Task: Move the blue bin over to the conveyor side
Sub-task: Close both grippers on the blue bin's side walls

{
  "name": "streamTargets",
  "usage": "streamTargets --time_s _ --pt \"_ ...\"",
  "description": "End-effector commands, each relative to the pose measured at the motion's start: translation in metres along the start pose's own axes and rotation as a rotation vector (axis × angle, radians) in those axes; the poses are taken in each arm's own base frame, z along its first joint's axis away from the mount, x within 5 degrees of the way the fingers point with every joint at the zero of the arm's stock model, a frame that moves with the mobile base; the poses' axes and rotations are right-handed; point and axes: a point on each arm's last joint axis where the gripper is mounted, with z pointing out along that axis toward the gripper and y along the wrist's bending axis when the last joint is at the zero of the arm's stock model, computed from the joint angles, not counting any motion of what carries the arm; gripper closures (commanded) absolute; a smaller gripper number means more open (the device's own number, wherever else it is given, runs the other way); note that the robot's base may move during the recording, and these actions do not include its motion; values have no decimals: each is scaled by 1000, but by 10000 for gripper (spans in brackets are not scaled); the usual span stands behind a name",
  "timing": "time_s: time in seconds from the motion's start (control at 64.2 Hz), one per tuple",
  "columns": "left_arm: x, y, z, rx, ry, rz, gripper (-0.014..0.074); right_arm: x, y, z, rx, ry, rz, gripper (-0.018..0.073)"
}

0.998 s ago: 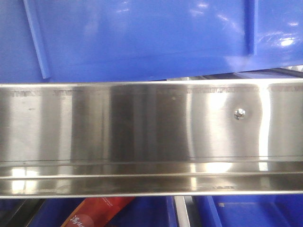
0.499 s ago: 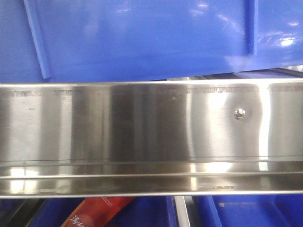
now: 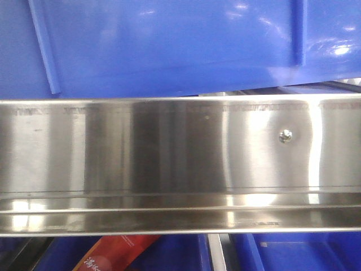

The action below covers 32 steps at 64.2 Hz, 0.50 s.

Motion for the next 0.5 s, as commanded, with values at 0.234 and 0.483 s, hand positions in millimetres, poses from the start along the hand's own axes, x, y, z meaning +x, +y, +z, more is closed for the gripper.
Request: streamTargets --time_s 0.234,0.483 --pt "2 -2 3 7 22 3 607 1 -2 2 15 7 -17 637" --pt "-4 -5 -8 11 17 -1 617 1 -2 -8 15 -14 4 639"
